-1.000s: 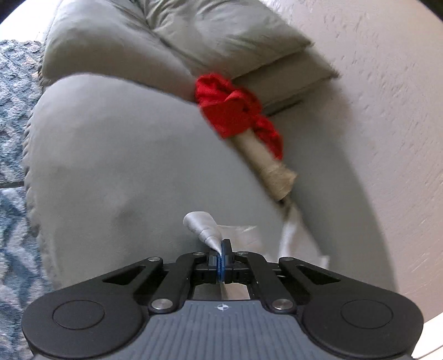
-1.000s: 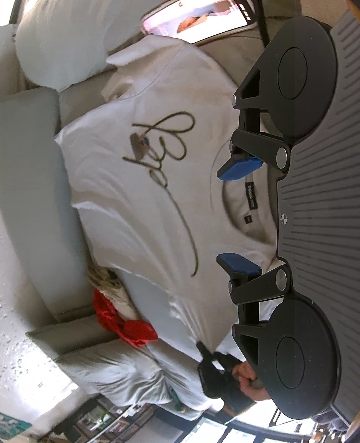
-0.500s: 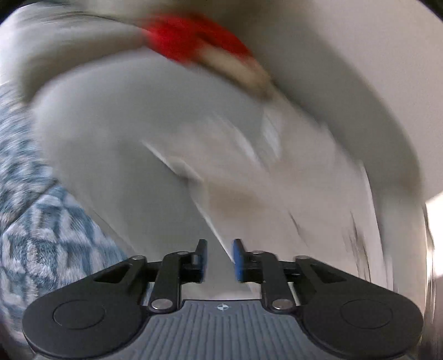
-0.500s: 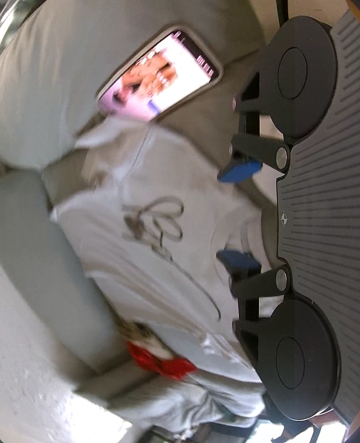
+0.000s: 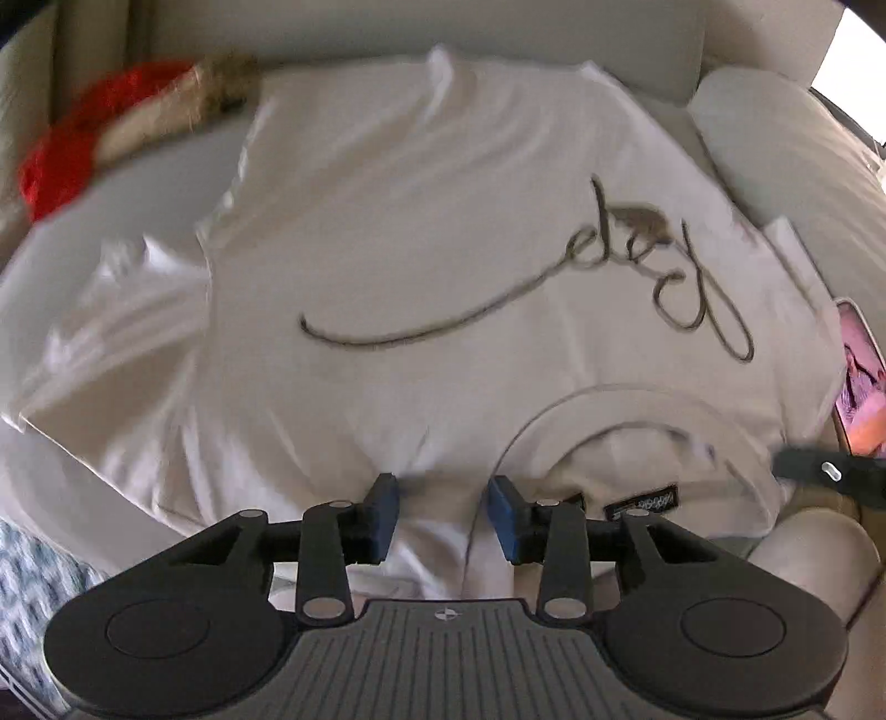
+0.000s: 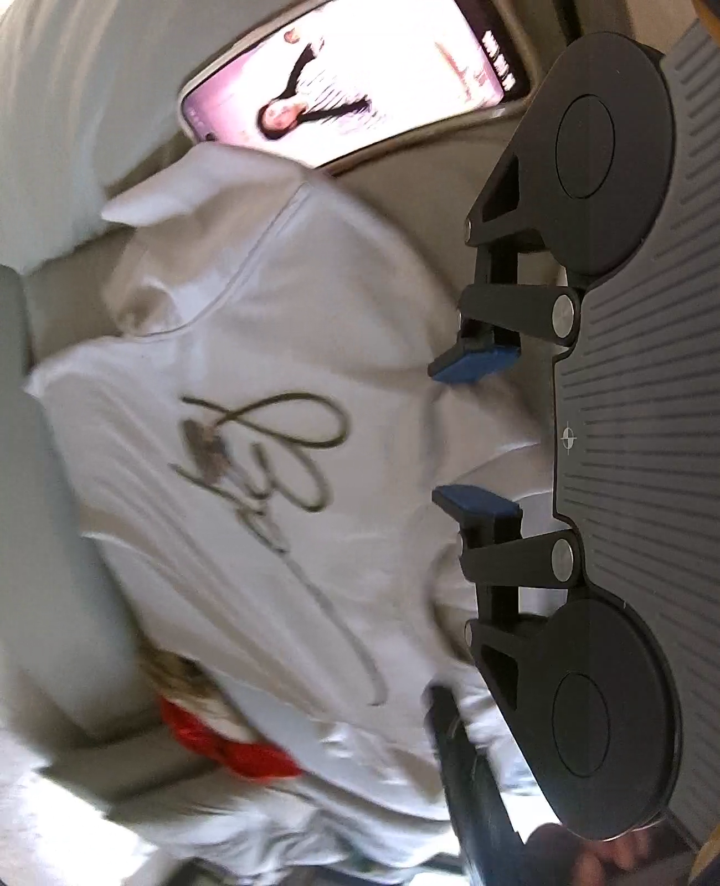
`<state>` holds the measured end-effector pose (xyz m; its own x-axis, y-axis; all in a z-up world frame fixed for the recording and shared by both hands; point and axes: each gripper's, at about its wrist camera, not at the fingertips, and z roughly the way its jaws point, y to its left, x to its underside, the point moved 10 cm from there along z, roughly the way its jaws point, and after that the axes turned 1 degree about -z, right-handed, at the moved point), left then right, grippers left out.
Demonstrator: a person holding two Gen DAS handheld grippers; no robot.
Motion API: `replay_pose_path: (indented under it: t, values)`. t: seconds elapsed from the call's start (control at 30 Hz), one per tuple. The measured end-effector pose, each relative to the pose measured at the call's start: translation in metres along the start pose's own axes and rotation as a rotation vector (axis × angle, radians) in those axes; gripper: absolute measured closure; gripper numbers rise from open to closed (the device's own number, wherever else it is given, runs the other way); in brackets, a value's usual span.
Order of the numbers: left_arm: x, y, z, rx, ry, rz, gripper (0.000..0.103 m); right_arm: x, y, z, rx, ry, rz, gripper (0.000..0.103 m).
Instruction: Fold clothes
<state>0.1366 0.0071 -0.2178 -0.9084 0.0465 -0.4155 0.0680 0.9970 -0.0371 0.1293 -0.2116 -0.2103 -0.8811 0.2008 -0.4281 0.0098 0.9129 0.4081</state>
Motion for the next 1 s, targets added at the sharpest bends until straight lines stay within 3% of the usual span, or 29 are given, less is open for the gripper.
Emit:
replay_pose_path:
  t: [0.13,0.17,0.23,0.3,0.4,0.5,0.63,0.77,1.0]
  values:
    - [-0.016,-0.035,-0.026,0.154,-0.133,0.005,0.07,-0.009,-0.028,-0.046,-0.149,-0.12,0.189,0.053]
    - [-0.021,-0.049,-0.027,0.182,-0.167,0.024,0.07,-0.014,-0.039,-0.058,-0.18,-0.174,0.242,0.047]
    - [-0.026,-0.078,-0.022,0.246,-0.21,0.068,0.072,-0.027,-0.071,-0.072,-0.188,-0.298,0.352,0.047]
    - [-0.024,-0.105,-0.013,0.319,-0.205,0.118,0.072,-0.036,-0.102,-0.069,-0.154,-0.327,0.443,0.049]
    - [-0.017,-0.134,-0.002,0.406,-0.172,0.168,0.076,-0.042,-0.123,-0.051,-0.143,-0.296,0.526,0.05]
    - [-0.011,-0.137,0.017,0.408,-0.113,0.149,0.085,-0.043,-0.126,-0.03,-0.116,-0.242,0.539,0.05]
    - [-0.01,-0.126,0.027,0.437,-0.074,0.049,0.085,-0.044,-0.128,-0.013,-0.121,-0.195,0.557,0.053]
    - [-0.009,-0.118,0.033,0.461,-0.049,-0.025,0.089,-0.055,-0.13,-0.001,-0.215,-0.216,0.601,0.058]
    - [-0.007,-0.115,0.037,0.462,-0.05,-0.033,0.09,-0.081,-0.128,0.022,-0.327,-0.285,0.651,0.063]
